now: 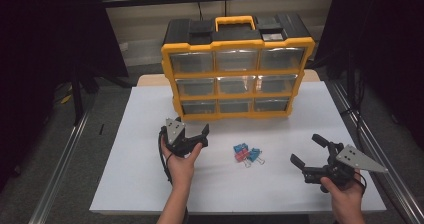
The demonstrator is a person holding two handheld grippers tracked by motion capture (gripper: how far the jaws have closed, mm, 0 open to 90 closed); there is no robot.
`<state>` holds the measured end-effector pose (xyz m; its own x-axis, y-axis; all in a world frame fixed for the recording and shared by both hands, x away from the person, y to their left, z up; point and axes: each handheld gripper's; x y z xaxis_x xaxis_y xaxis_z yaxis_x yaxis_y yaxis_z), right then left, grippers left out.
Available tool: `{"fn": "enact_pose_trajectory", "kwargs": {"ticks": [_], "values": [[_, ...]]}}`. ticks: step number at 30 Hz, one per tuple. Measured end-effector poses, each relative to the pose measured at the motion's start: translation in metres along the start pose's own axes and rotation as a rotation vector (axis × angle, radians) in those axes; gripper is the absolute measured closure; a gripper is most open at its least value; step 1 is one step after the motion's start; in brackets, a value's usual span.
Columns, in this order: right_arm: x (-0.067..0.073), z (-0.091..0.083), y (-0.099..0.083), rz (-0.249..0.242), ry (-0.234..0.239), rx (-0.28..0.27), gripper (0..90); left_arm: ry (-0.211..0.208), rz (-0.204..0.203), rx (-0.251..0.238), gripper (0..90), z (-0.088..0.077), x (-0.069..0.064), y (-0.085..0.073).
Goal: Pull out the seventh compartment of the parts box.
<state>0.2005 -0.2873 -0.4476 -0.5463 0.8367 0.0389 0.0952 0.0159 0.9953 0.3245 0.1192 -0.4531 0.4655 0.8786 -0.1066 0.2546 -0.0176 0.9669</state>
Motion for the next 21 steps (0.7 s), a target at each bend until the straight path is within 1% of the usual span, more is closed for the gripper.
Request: {"fn": "enact_pose_trajectory", "kwargs": {"ticks": [1,2,4,5,6,7,8,9,10,11,13,14,16,17,19,20,21], "values": [[0.0,0.0,0.0,0.0,0.0,0.0,0.2,0.015,-0.006,0.0,0.8,0.002,-0.002,0.0],[0.0,0.0,0.0,0.0,-0.003,0.002,0.2,0.007,-0.021,-0.014,0.9,0.005,-0.005,-0.001],[0.0,0.0,0.0,0.001,0.0,0.002,0.2,0.006,-0.027,-0.013,0.9,0.007,-0.005,-0.001],[0.0,0.0,0.0,0.001,0.001,-0.002,0.2,0.003,-0.039,-0.019,0.9,0.009,-0.007,-0.002],[0.0,0.0,0.0,0.001,0.001,-0.002,0.2,0.02,-0.051,-0.015,0.9,0.01,-0.009,-0.002],[0.0,0.0,0.0,0.005,0.0,-0.002,0.2,0.007,-0.043,-0.016,0.9,0.012,-0.009,-0.003],[0.0,0.0,0.0,0.007,0.0,-0.002,0.2,0.012,-0.048,-0.016,0.9,0.015,-0.011,-0.003],[0.0,0.0,0.0,0.007,0.002,-0.002,0.2,0.017,-0.034,-0.009,0.9,0.016,-0.012,-0.003],[0.0,0.0,0.0,0.007,0.002,-0.002,0.2,0.017,-0.034,-0.009,0.9,0.016,-0.012,-0.003],[0.0,0.0,0.0,0.006,0.002,-0.003,0.2,0.019,-0.045,-0.014,0.9,0.018,-0.013,-0.003],[0.0,0.0,0.0,0.007,0.004,-0.003,0.2,0.012,-0.048,-0.014,0.9,0.02,-0.014,-0.003],[0.0,0.0,0.0,0.008,0.004,-0.003,0.2,0.033,-0.049,-0.018,0.8,0.022,-0.015,-0.003],[0.0,0.0,0.0,0.008,0.006,-0.006,0.2,0.031,-0.054,-0.023,0.9,0.024,-0.016,-0.003],[0.0,0.0,0.0,0.009,0.006,-0.007,0.3,0.036,-0.047,-0.017,0.9,0.025,-0.016,-0.002],[0.0,0.0,0.0,0.009,0.006,-0.006,0.3,0.052,-0.071,-0.028,0.9,0.028,-0.019,-0.002],[0.0,0.0,0.0,0.009,0.007,-0.007,0.3,0.053,-0.066,-0.026,0.8,0.029,-0.018,-0.002],[0.0,0.0,0.0,0.01,0.006,-0.007,0.2,0.052,-0.074,-0.028,0.9,0.03,-0.019,-0.003]]}}
Point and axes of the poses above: each handheld gripper's, and its own axes: z roughly forward along the jaws, y roughly out of its top, x roughly to its left, and after that the axes turned 2 degrees about -z, right-handed
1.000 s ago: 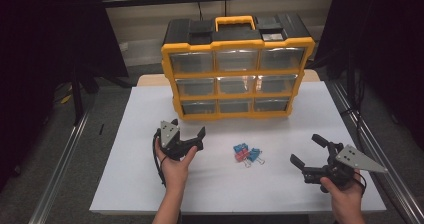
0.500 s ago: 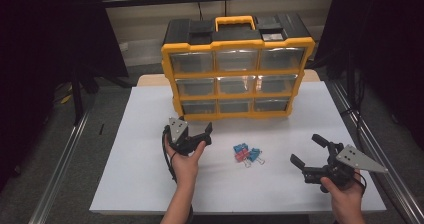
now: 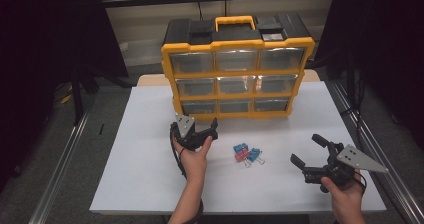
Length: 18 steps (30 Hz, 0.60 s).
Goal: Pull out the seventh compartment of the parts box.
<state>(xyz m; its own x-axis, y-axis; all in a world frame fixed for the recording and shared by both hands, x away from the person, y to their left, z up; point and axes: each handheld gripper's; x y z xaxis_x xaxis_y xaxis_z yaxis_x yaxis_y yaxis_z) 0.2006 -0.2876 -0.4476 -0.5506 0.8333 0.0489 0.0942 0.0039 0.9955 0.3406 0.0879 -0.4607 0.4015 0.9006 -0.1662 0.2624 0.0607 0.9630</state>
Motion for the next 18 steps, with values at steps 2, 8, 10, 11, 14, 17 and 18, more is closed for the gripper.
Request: {"fn": "enact_pose_trajectory", "kwargs": {"ticks": [2,8,10,11,14,17,18], "values": [[0.0,0.0,0.0,-0.001,0.0,0.0,0.3,0.008,0.01,-0.002,0.9,0.002,0.0,0.0],[0.0,0.0,0.0,0.002,-0.001,-0.001,0.3,0.018,-0.002,-0.006,0.9,0.008,-0.002,-0.001],[0.0,0.0,0.0,-0.001,0.001,-0.001,0.3,0.033,-0.008,-0.014,0.9,0.012,-0.003,0.0],[0.0,0.0,0.0,0.0,0.0,0.0,0.3,0.022,-0.011,-0.02,0.9,0.013,-0.003,0.0],[0.0,0.0,0.0,0.0,0.0,-0.003,0.3,0.031,-0.011,-0.026,0.9,0.017,-0.004,-0.001],[0.0,0.0,0.0,0.001,-0.002,-0.001,0.3,0.026,-0.023,-0.029,1.2,0.021,-0.005,-0.004],[0.0,0.0,0.0,0.003,-0.002,0.0,0.3,0.035,-0.039,-0.031,1.2,0.023,-0.006,-0.005]]}}
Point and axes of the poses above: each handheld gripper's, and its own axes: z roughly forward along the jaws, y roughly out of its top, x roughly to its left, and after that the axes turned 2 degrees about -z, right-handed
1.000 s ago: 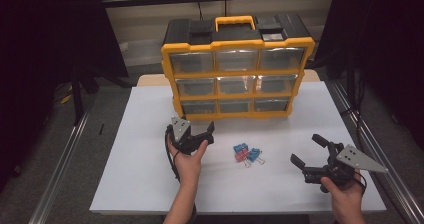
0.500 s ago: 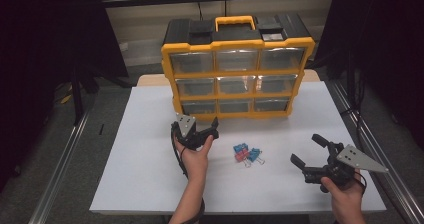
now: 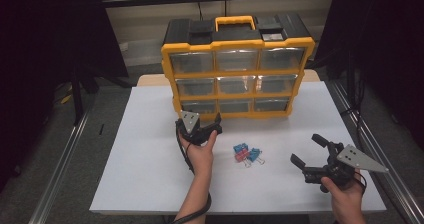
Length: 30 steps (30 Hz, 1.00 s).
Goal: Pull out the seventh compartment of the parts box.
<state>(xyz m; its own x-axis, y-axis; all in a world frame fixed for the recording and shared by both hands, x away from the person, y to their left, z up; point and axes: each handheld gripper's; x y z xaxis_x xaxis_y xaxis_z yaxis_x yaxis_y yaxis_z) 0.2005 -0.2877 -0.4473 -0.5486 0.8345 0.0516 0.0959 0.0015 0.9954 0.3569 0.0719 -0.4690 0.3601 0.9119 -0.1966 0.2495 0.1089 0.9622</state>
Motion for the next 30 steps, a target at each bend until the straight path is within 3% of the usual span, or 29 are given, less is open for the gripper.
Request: {"fn": "enact_pose_trajectory", "kwargs": {"ticks": [4,9,19,22,26,28,30], "values": [[0.0,0.0,0.0,0.001,0.0,0.0,0.3,-0.01,0.009,0.005,1.2,0.003,0.0,-0.001],[0.0,0.0,0.0,0.006,0.003,-0.002,0.3,-0.003,-0.031,-0.007,1.2,0.009,-0.003,0.0],[-0.001,0.0,0.0,0.004,0.007,-0.003,0.3,0.027,-0.049,-0.023,1.2,0.014,0.002,0.001],[-0.001,0.0,0.0,0.005,0.007,-0.003,0.3,0.019,-0.048,-0.021,1.2,0.015,0.004,0.001],[-0.001,0.0,0.0,0.004,0.006,-0.003,0.3,0.022,-0.097,-0.022,1.1,0.015,0.005,0.001],[-0.001,0.0,0.0,0.005,0.006,-0.003,0.3,-0.003,-0.129,-0.044,1.0,0.017,0.006,0.0],[-0.001,0.0,0.0,0.005,0.006,-0.002,0.3,0.0,-0.148,-0.05,1.0,0.017,0.006,0.0]]}}
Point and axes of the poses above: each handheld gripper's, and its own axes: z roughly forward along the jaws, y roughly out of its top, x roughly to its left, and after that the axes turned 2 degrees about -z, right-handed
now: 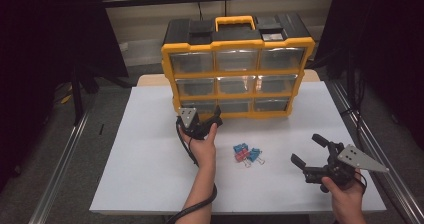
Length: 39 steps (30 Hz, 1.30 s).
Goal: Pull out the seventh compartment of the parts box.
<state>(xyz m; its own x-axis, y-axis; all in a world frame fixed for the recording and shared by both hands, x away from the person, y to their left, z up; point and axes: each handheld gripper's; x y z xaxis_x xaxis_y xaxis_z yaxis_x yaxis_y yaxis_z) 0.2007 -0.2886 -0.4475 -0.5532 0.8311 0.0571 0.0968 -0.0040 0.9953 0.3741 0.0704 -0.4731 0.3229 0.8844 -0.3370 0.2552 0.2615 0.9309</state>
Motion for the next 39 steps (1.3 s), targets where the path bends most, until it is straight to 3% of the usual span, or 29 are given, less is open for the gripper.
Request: {"fn": "enact_pose_trajectory", "kwargs": {"ticks": [2,5,7,9,12,13,15,19,20,26,27,28,29,31,34,37,39], "values": [[0.0,0.0,0.0,0.0,0.001,-0.001,0.3,0.002,-0.037,-0.004,0.7,0.0,0.0,0.0],[0.0,0.0,0.0,0.001,0.002,-0.002,0.3,0.014,-0.127,-0.023,0.5,0.001,0.001,-0.001],[0.0,0.0,0.0,0.001,0.002,-0.002,0.3,0.021,-0.133,-0.022,0.5,0.001,0.001,-0.002],[0.0,0.0,0.0,0.002,0.003,-0.003,0.3,0.0,-0.175,-0.035,0.5,0.002,0.0,-0.003],[-0.001,0.0,0.0,0.003,0.002,-0.003,0.3,0.02,-0.204,-0.038,0.5,0.002,-0.001,-0.004],[-0.001,0.0,0.0,0.003,0.002,-0.003,0.3,0.009,-0.21,-0.03,0.5,0.002,-0.001,-0.004],[-0.001,0.0,0.0,0.004,0.0,-0.004,0.3,0.011,-0.259,-0.058,1.9,0.002,-0.001,-0.004],[-0.001,-0.001,0.0,0.004,0.003,-0.003,0.4,0.018,-0.296,-0.058,2.0,0.002,-0.001,-0.004],[-0.001,-0.001,0.0,0.004,0.003,-0.003,0.4,0.007,-0.338,-0.061,2.0,0.003,-0.003,-0.005],[-0.001,-0.001,0.0,0.006,0.0,-0.002,0.6,0.015,-0.381,-0.065,2.0,0.004,0.001,-0.009],[-0.001,-0.001,0.0,0.005,0.0,-0.003,0.6,0.001,-0.385,-0.058,2.1,0.003,0.003,-0.009],[-0.001,-0.001,0.0,0.006,0.002,-0.003,0.6,0.013,-0.419,-0.083,2.6,0.005,0.001,-0.009],[-0.001,-0.001,0.0,0.005,0.001,-0.004,0.6,-0.001,-0.411,-0.074,3.3,0.003,0.004,-0.009],[-0.001,-0.001,0.0,0.006,0.001,-0.003,0.6,-0.015,-0.435,-0.078,5.9,0.003,0.003,-0.01],[-0.001,-0.001,0.0,0.006,0.002,-0.004,0.6,-0.005,-0.44,-0.081,9.5,0.003,0.004,-0.01],[-0.001,-0.001,0.0,0.006,0.001,-0.003,0.6,-0.014,-0.484,-0.095,16.8,0.004,0.002,-0.01],[-0.001,-0.001,0.0,0.006,0.001,-0.003,0.6,0.001,-0.47,-0.079,18.4,0.003,0.003,-0.011]]}}
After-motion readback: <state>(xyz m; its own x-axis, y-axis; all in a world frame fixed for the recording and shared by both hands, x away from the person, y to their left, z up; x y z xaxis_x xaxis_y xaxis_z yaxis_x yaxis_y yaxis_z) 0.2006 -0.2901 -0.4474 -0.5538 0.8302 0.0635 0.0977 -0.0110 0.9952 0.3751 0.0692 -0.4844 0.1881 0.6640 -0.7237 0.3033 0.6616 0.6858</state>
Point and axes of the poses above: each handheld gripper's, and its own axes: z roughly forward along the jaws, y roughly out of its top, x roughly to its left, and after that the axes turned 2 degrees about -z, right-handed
